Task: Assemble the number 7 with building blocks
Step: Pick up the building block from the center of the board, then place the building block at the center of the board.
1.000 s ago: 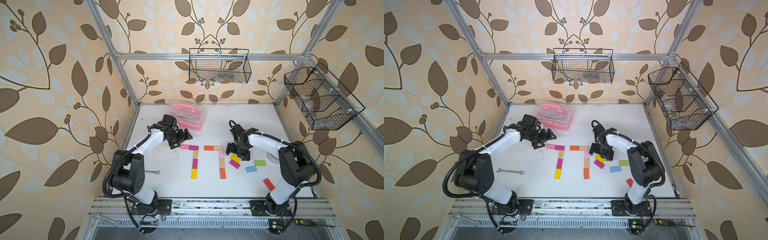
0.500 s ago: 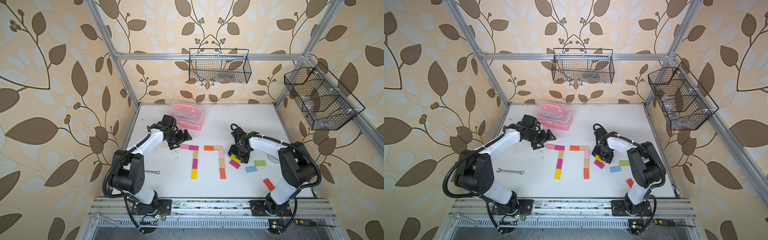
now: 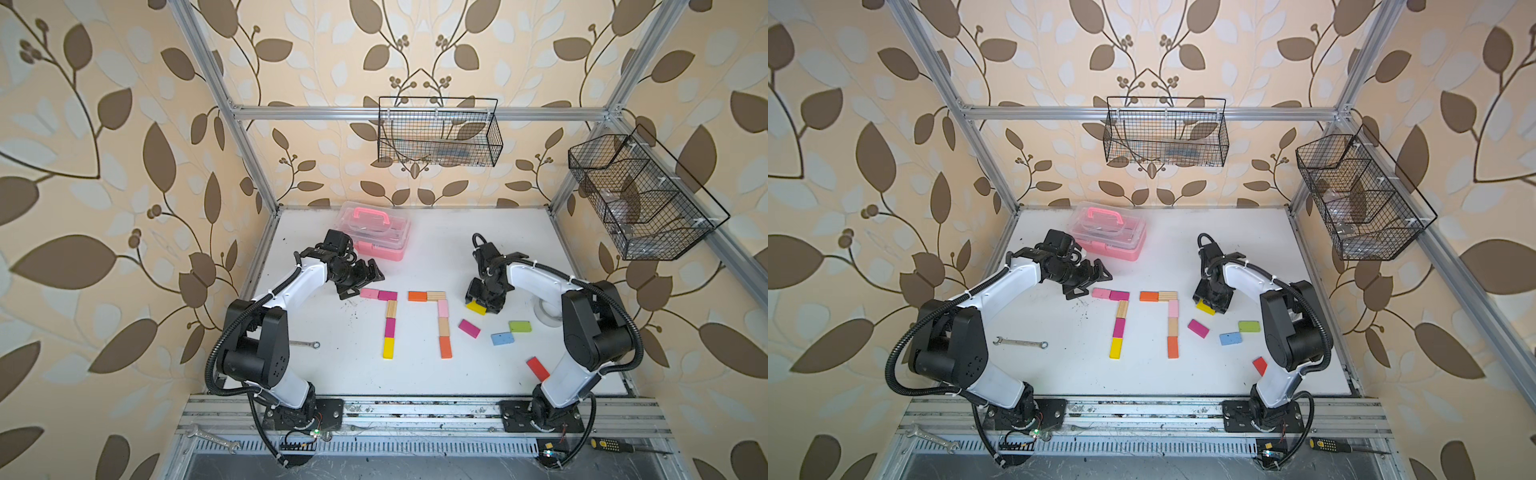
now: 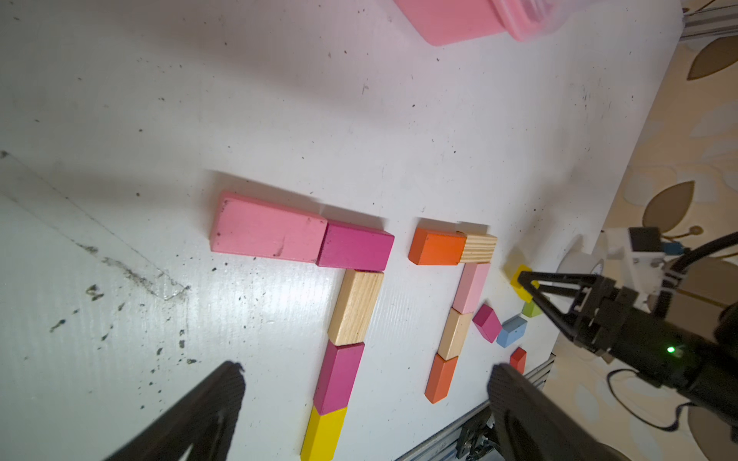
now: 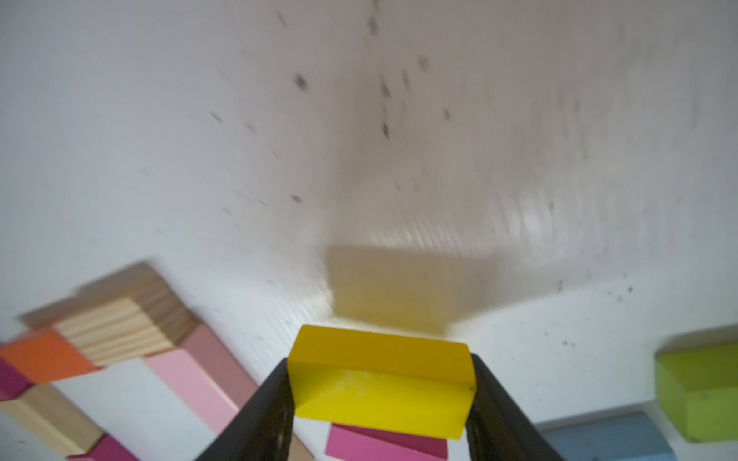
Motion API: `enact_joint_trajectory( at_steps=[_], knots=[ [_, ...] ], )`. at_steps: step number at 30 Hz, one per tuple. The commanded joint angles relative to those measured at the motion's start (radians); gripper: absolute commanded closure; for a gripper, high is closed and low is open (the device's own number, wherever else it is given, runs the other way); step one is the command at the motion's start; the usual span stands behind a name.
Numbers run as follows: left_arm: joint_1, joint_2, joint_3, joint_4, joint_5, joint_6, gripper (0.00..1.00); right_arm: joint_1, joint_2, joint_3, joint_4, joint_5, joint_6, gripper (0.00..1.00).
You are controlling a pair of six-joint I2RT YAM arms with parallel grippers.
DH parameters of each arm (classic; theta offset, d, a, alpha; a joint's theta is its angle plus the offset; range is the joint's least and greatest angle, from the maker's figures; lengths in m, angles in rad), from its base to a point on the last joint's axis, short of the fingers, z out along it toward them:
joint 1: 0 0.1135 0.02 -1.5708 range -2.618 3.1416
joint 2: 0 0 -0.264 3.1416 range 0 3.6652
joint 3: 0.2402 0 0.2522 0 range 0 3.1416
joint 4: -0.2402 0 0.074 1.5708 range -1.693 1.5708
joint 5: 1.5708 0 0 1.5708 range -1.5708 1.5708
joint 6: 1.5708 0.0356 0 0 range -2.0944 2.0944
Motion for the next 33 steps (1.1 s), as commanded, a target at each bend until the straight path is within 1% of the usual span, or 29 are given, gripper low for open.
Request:
enact_joint_trajectory(
  at_steps=[1,2,4,6,9,12,17,20,23,33],
  knots=[
    [0.011,-0.013,0.041,-0.019,-0.008,0.026,0.02,-0.012,0.079,0.194,-0.123,0.015,-0.279,0.42],
    [0.011,-0.012,0.041,-0.019,-0.008,0.026,0.01,-0.012,0.102,0.24,-0.152,0.029,-0.322,0.42],
    [0.011,-0.008,0.044,-0.02,-0.008,0.026,0.02,-0.014,0.153,0.315,-0.187,0.007,-0.412,0.42],
    [0.011,-0.002,0.05,-0.02,-0.005,0.025,0.02,-0.014,0.194,0.359,-0.207,-0.006,-0.464,0.42],
    [0.011,0.007,0.063,-0.031,-0.003,0.025,0.02,-0.013,0.242,0.389,-0.214,-0.007,-0.522,0.42],
    [0.011,0.011,0.072,-0.044,-0.007,0.03,0.02,-0.009,0.267,0.383,-0.195,-0.04,-0.558,0.43],
    [0.011,0.014,0.077,-0.053,-0.014,0.03,0.02,0.038,0.306,0.382,-0.186,-0.051,-0.562,0.43],
    [0.011,0.015,0.082,-0.056,-0.015,0.03,0.02,0.055,0.319,0.361,-0.17,-0.056,-0.538,0.42],
    [0.011,0.017,0.086,-0.059,-0.014,0.031,0.02,0.057,0.318,0.334,-0.148,-0.069,-0.512,0.42],
    [0.011,0.021,0.095,-0.065,-0.009,0.039,0.02,0.051,0.315,0.298,-0.133,-0.031,-0.452,0.42]
  ],
)
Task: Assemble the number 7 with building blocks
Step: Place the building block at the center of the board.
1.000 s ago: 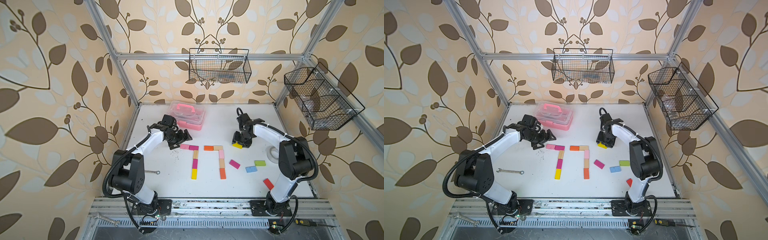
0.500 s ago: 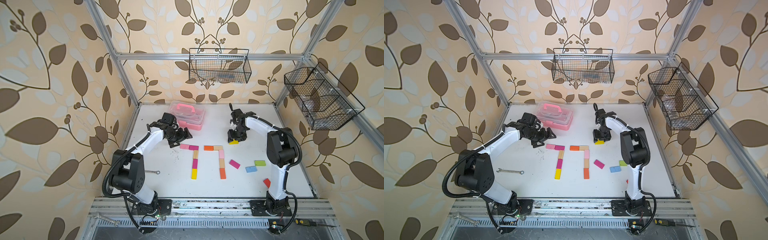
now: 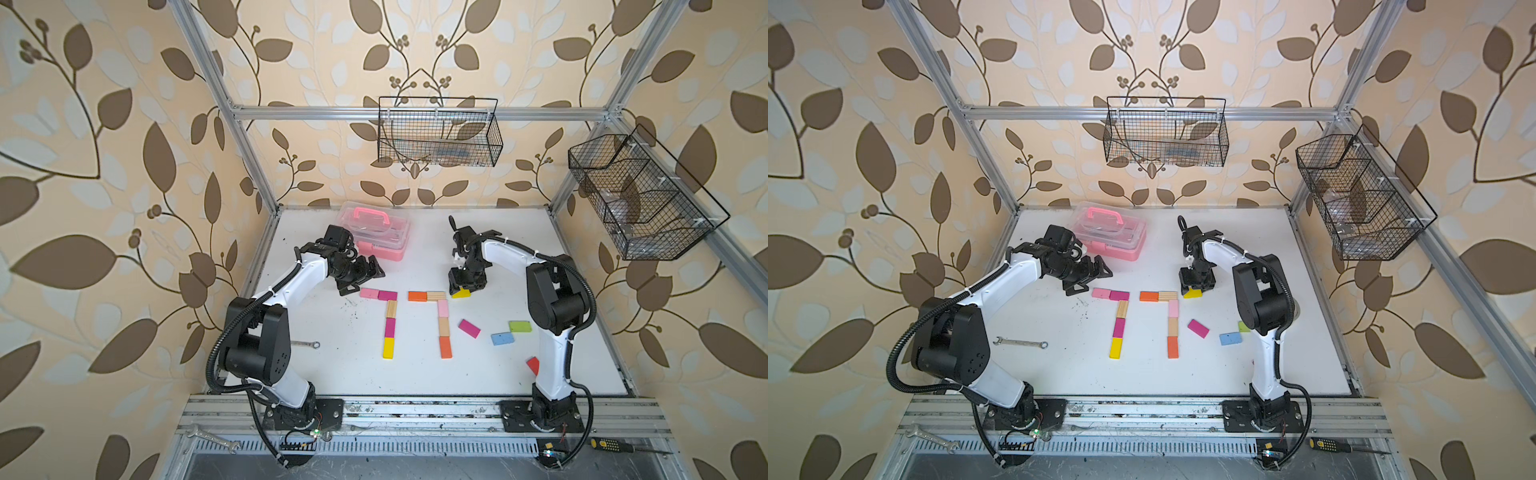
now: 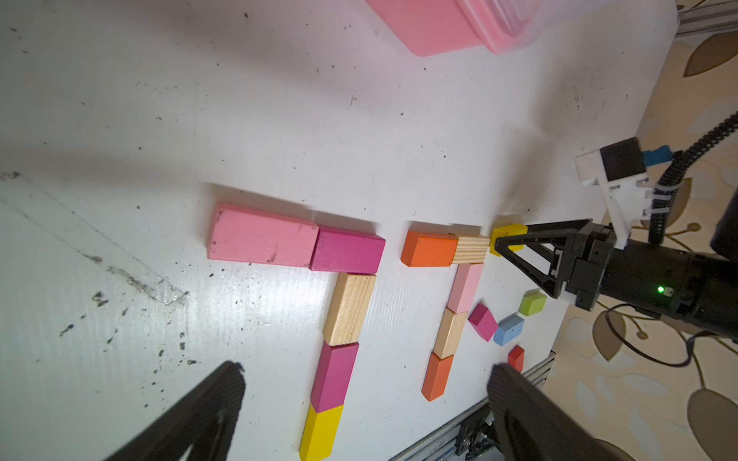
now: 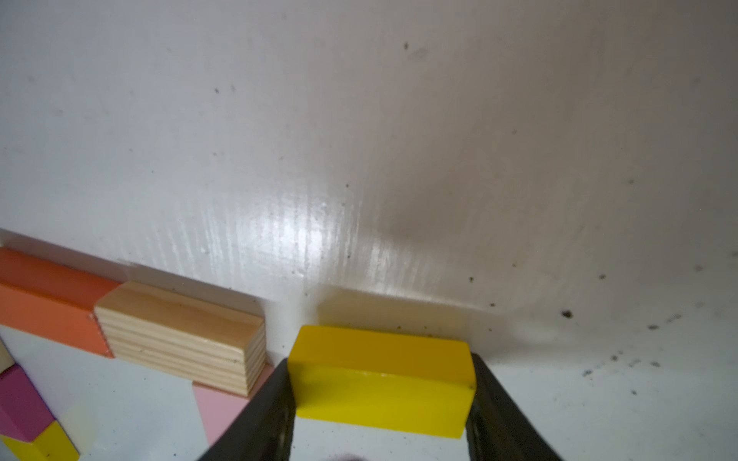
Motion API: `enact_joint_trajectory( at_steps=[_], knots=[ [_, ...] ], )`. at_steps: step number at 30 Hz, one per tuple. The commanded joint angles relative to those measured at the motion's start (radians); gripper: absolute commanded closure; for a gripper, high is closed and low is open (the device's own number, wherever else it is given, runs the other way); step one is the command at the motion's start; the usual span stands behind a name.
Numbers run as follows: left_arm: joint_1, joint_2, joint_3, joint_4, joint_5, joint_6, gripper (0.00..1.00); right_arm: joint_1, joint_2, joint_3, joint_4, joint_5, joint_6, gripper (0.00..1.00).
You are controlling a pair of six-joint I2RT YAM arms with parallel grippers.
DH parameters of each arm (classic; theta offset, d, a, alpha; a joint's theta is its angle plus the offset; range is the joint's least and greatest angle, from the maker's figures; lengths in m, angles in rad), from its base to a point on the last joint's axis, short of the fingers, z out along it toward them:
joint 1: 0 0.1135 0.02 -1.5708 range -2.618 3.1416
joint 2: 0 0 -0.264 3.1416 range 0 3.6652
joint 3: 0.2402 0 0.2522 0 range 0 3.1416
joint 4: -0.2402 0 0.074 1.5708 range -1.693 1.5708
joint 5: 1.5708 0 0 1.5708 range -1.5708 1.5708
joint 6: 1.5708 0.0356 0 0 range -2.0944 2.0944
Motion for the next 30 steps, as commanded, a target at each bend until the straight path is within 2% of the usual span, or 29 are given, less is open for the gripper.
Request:
enact_joint_trajectory(
  at_steps=[1,11,19,23,30],
  knots=[
    [0.011,0.002,0.036,-0.021,-0.007,0.02,0.02,-0.003,0.013,-0.019,-0.004,0.022,0.026,0.42],
    [0.011,0.002,0.032,-0.02,-0.005,0.018,0.02,-0.015,0.009,-0.064,0.004,0.076,0.062,0.41],
    [0.011,0.009,0.033,-0.014,-0.002,0.011,0.02,-0.017,0.009,-0.086,0.02,0.065,0.08,0.17],
    [0.011,0.011,0.033,-0.008,-0.001,0.006,0.02,-0.03,-0.007,-0.102,0.035,0.046,0.096,0.08],
    [0.011,0.011,0.046,0.002,0.0,0.003,0.02,-0.071,-0.136,-0.128,0.105,-0.034,0.15,0.06]
  ],
)
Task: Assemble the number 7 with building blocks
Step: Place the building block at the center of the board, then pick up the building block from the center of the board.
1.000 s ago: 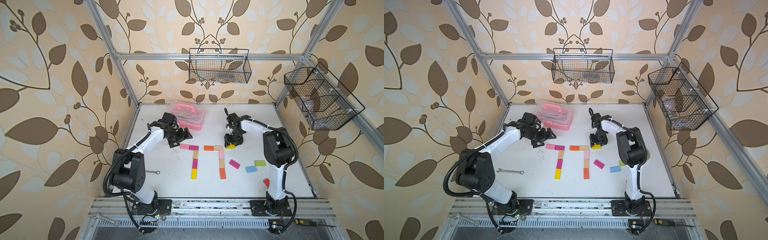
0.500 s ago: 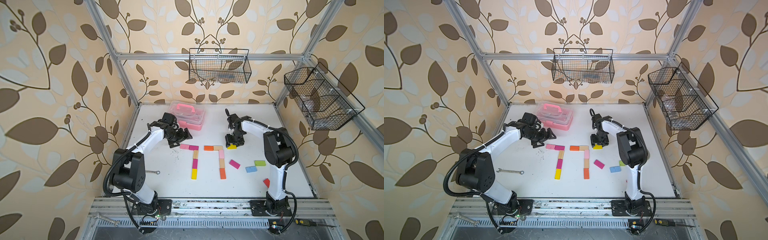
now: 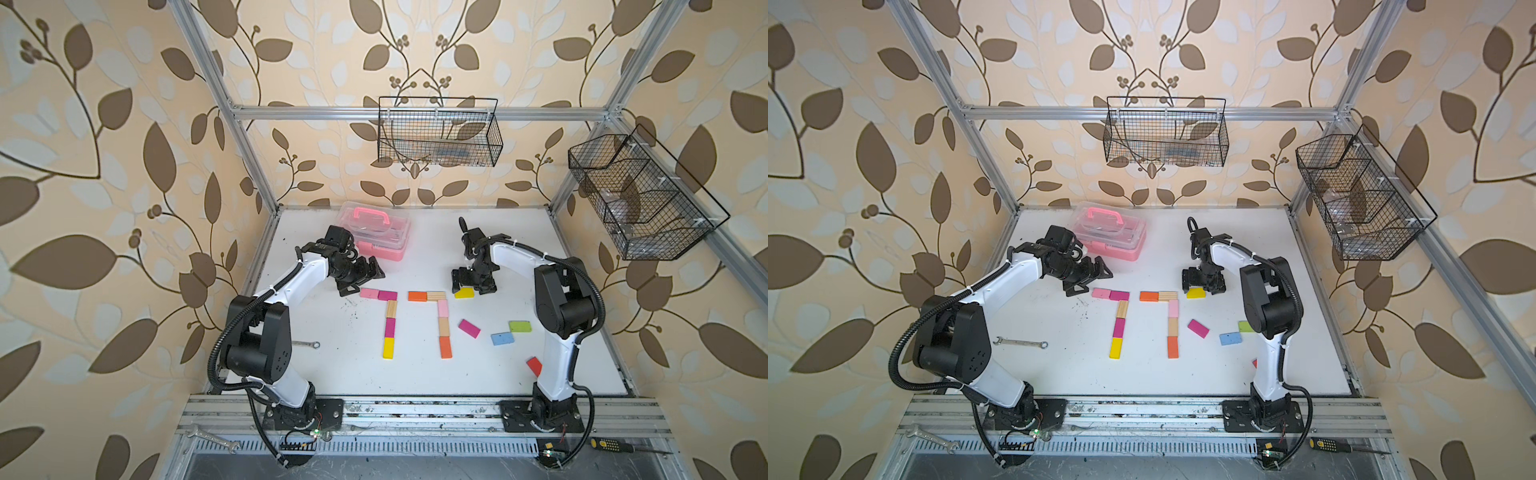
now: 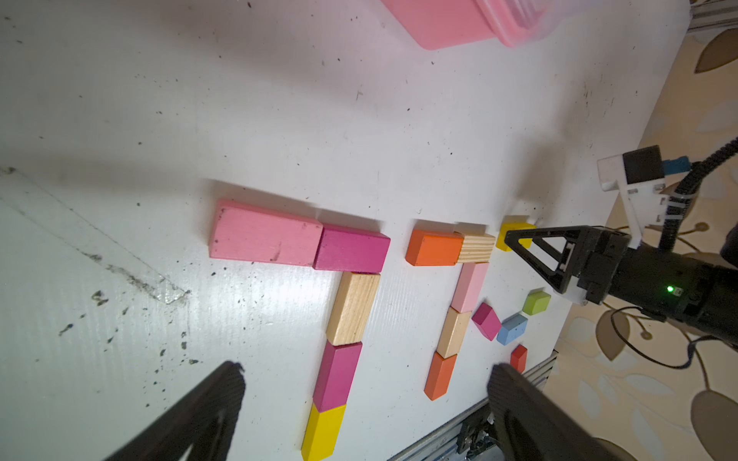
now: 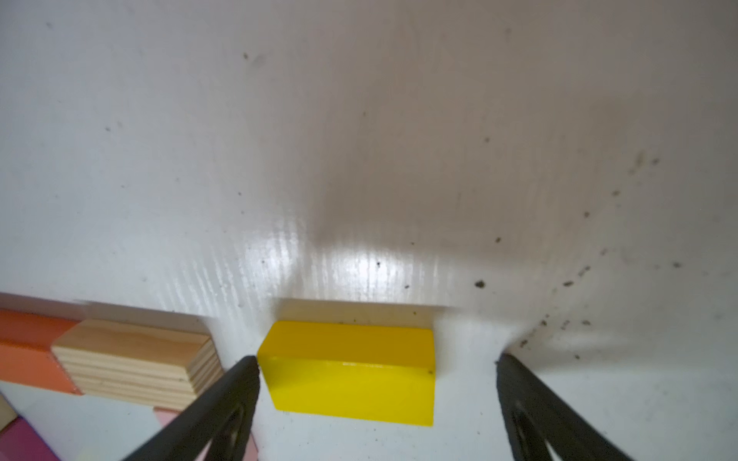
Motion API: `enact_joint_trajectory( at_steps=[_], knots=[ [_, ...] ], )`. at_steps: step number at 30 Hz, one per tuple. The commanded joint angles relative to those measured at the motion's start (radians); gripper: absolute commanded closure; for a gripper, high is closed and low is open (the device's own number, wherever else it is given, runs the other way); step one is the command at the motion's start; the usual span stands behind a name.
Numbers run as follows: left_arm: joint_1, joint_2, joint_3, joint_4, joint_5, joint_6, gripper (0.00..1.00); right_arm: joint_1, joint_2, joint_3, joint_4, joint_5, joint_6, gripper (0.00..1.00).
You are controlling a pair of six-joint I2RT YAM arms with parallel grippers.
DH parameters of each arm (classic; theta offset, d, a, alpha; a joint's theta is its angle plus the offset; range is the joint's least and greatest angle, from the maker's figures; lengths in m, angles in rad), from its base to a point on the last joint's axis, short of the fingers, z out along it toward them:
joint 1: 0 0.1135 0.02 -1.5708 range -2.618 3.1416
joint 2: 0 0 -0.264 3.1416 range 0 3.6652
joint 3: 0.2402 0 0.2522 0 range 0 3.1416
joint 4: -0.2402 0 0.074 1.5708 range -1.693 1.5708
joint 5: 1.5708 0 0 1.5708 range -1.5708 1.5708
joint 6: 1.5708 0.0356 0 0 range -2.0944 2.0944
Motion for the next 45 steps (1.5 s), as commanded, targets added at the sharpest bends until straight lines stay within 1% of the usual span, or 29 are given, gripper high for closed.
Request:
enact_joint_trajectory(
  at_steps=[1,5,8,11,13,16,20,23,26,28,32,34,36,40,41,43,45],
  knots=[
    [0.011,-0.001,0.045,0.009,0.002,-0.001,0.02,-0.014,-0.084,-0.017,0.03,-0.053,0.024,0.06],
    [0.011,0.002,0.052,0.025,0.009,-0.004,0.02,-0.014,-0.2,-0.043,0.056,-0.052,-0.024,0.07],
    [0.011,0.008,0.055,0.038,0.014,-0.009,0.02,-0.01,-0.327,-0.123,0.11,-0.063,-0.103,0.07],
    [0.011,0.014,0.054,0.055,0.023,-0.015,0.02,-0.005,-0.461,-0.241,0.176,-0.158,-0.221,0.07],
    [0.011,0.019,0.051,0.069,0.028,-0.021,0.02,0.027,-0.553,-0.322,0.207,-0.16,-0.302,0.09],
    [0.011,0.024,0.046,0.09,0.035,-0.032,0.02,0.109,-0.648,-0.422,0.216,-0.094,-0.386,0.13],
    [0.011,0.031,0.034,0.116,0.042,-0.052,0.02,0.218,-0.615,-0.46,0.131,0.001,-0.377,0.15],
    [0.01,0.034,0.022,0.135,0.049,-0.07,0.02,0.287,-0.552,-0.439,0.112,0.103,-0.364,0.17],
    [0.009,0.029,0.016,0.136,0.051,-0.075,0.02,0.292,-0.491,-0.421,0.091,0.156,-0.35,0.17],
    [0.009,0.017,0.01,0.132,0.046,-0.073,0.01,0.289,-0.448,-0.401,0.062,0.19,-0.365,0.19],
    [0.009,-0.006,-0.004,0.118,0.037,-0.069,0.01,0.297,-0.393,-0.363,-0.007,0.25,-0.489,0.2],
    [0.009,-0.018,-0.014,0.113,0.03,-0.069,0.02,0.296,-0.385,-0.36,-0.039,0.24,-0.581,0.2],
    [0.009,-0.028,-0.021,0.113,0.026,-0.069,0.02,0.292,-0.381,-0.365,-0.055,0.264,-0.619,0.2],
    [0.009,-0.036,-0.029,0.117,0.022,-0.073,0.02,0.286,-0.377,-0.382,-0.05,0.21,-0.662,0.22],
    [0.009,-0.033,-0.028,0.116,0.022,-0.075,0.02,0.293,-0.376,-0.388,-0.043,0.202,-0.668,0.24],
    [0.009,-0.033,-0.024,0.116,0.022,-0.077,0.02,0.298,-0.36,-0.397,-0.033,0.196,-0.676,0.38],
    [0.009,-0.031,-0.021,0.117,0.02,-0.081,0.02,0.3,-0.348,-0.407,-0.022,0.173,-0.688,0.39]
  ],
)
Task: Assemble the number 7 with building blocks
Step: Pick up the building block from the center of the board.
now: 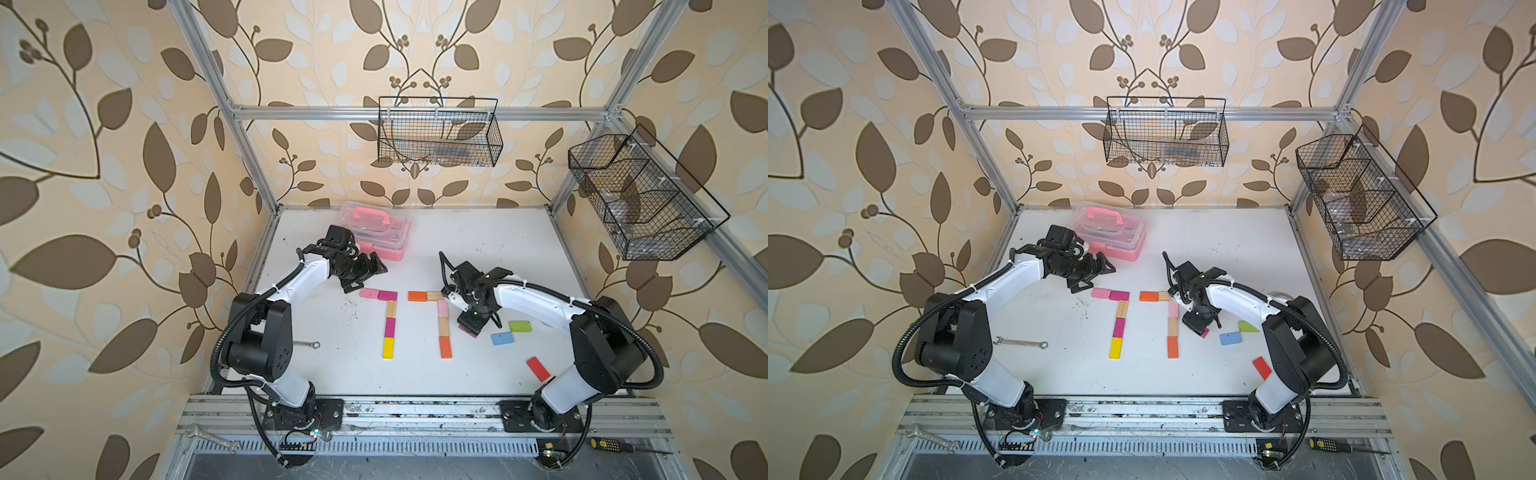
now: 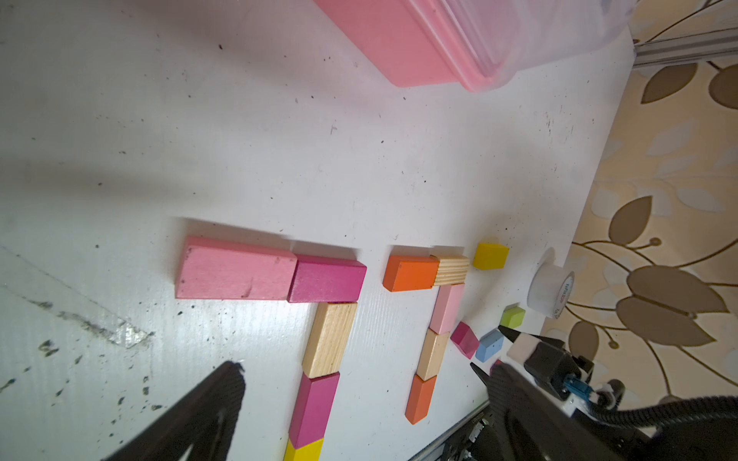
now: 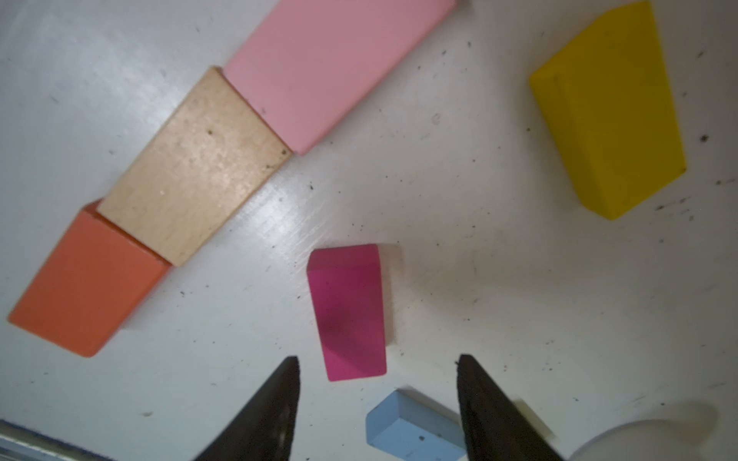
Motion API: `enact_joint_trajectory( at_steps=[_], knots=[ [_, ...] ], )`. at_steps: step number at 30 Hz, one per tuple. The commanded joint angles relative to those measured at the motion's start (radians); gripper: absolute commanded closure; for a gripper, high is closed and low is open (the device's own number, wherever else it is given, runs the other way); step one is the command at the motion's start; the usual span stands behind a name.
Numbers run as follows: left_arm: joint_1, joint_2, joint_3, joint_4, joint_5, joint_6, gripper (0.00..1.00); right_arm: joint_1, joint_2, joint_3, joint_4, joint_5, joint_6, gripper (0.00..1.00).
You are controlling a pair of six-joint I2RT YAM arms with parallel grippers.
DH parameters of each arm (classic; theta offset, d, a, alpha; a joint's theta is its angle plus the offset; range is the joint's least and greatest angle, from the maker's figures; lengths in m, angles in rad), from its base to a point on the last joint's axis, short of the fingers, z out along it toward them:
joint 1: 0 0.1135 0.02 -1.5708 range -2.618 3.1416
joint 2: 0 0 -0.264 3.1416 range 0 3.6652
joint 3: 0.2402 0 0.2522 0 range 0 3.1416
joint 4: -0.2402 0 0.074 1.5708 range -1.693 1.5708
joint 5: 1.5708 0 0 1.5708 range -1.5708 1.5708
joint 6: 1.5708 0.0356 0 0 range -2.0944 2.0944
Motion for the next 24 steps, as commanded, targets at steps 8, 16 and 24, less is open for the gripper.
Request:
enact_joint_trajectory(
  at_steps=[8,16,24],
  knots=[
    [0.009,-0.055,0.028,-0.041,-0.036,-0.005,0.02,0.018,0.067,-0.042,0.053,-0.049,-0.073,0.34],
    [0.013,-0.096,0.096,-0.129,-0.137,0.069,0.02,0.0,0.098,-0.08,0.084,-0.061,-0.087,0.36],
    [0.013,-0.091,0.109,-0.124,-0.136,0.08,0.02,-0.025,0.066,-0.071,0.077,-0.055,-0.098,0.62]
  ],
)
